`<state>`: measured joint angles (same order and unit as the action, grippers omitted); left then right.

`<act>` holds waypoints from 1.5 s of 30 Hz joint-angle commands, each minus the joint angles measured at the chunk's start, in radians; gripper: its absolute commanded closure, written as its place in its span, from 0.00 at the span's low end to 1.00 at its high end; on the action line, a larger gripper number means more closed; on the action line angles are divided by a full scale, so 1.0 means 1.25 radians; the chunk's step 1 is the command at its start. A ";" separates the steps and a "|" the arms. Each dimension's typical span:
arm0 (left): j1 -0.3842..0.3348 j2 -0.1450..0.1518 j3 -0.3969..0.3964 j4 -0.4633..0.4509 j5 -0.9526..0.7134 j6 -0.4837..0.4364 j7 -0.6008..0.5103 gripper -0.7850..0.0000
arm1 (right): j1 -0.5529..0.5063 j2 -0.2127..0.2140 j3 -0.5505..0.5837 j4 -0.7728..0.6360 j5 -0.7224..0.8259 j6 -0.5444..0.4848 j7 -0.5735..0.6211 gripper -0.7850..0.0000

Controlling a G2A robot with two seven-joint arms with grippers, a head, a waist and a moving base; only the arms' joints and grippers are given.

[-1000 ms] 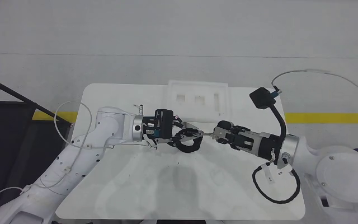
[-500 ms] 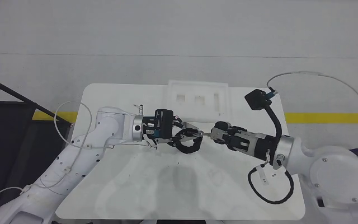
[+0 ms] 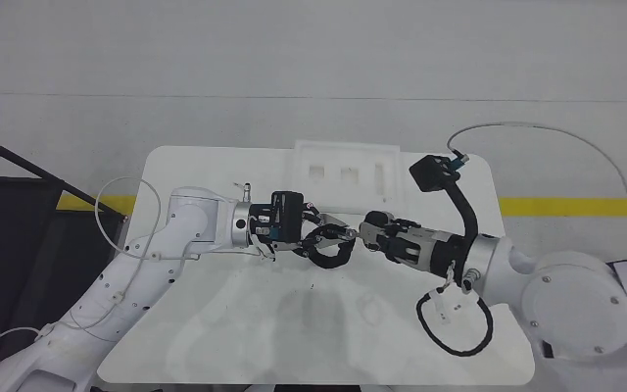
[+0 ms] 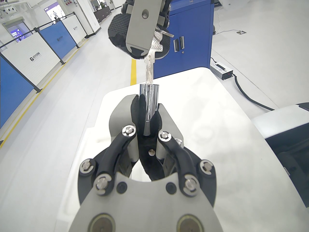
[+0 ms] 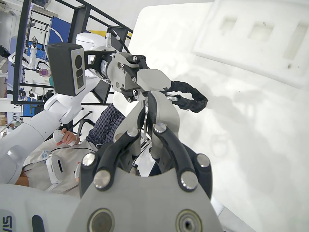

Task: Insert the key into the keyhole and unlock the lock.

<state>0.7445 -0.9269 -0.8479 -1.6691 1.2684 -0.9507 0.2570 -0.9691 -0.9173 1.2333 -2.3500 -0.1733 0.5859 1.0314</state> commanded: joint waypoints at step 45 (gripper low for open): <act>0.001 0.009 -0.023 -0.045 -0.162 -0.049 -0.190 1.00 | -0.088 0.023 0.145 0.000 0.033 -0.331 0.060 0.00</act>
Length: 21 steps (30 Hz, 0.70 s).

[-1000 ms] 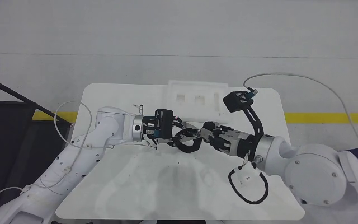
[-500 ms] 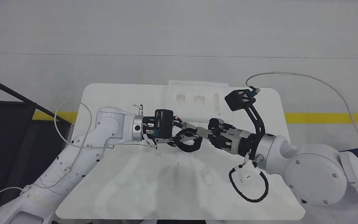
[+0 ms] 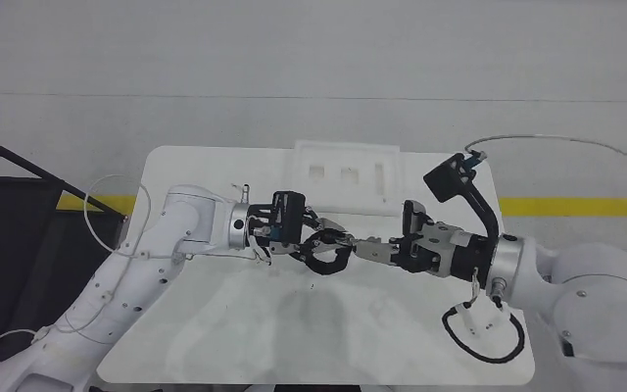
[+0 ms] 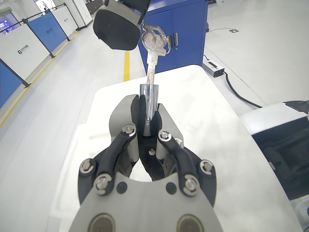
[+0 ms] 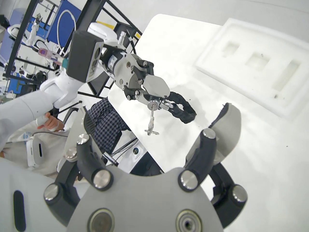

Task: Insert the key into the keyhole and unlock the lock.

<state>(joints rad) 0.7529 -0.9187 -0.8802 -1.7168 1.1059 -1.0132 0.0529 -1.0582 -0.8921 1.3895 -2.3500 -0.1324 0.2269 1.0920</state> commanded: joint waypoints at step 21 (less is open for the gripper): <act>-0.057 0.056 -0.026 -0.102 -0.378 0.061 -0.499 1.00 | -0.163 0.018 0.105 0.000 -0.059 -0.347 -0.001 0.00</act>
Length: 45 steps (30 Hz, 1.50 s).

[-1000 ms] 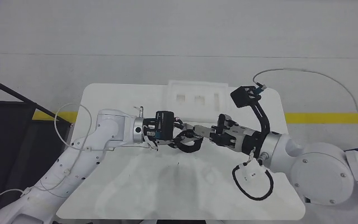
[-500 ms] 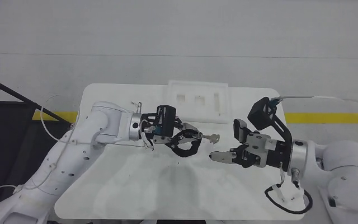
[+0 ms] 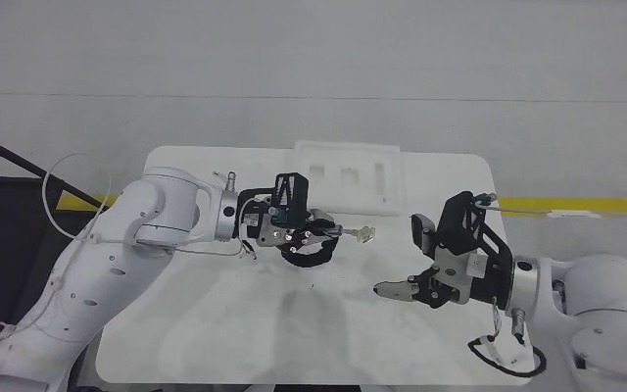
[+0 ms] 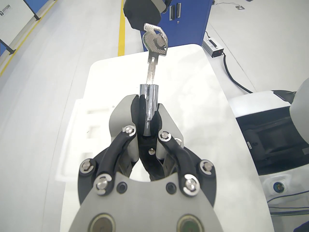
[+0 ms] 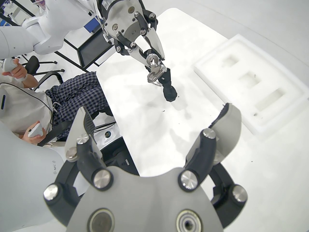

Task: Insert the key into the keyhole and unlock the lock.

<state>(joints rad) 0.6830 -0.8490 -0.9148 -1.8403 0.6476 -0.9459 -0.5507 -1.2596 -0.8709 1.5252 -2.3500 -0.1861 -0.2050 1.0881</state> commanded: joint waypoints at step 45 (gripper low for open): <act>-0.093 -0.043 0.090 0.016 -0.057 0.096 -0.129 1.00 | 0.039 0.001 -0.129 0.000 -0.379 -0.300 -0.196 0.00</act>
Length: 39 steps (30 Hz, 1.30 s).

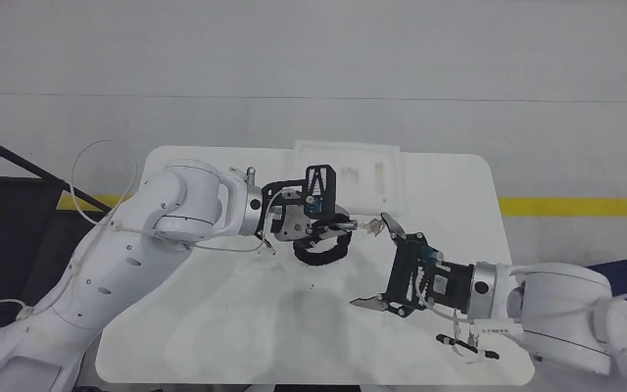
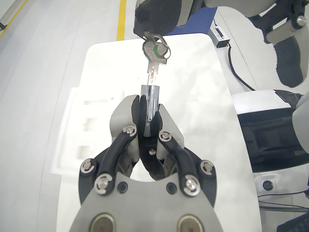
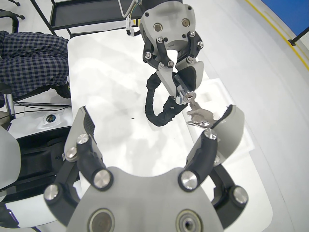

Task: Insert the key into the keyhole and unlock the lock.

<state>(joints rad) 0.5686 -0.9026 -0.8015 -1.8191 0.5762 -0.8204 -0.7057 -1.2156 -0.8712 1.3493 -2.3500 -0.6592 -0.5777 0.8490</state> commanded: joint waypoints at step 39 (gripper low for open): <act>-0.031 0.013 0.012 -0.002 -0.152 -0.081 -0.121 1.00 | 0.083 0.012 -0.046 0.000 -0.266 -0.132 -0.032 0.72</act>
<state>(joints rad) 0.5302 -0.8865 -0.7876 -1.8241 0.3883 -0.9206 -0.8558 -1.1142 -0.8561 1.2951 -2.3500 -0.9885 -0.7394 0.8123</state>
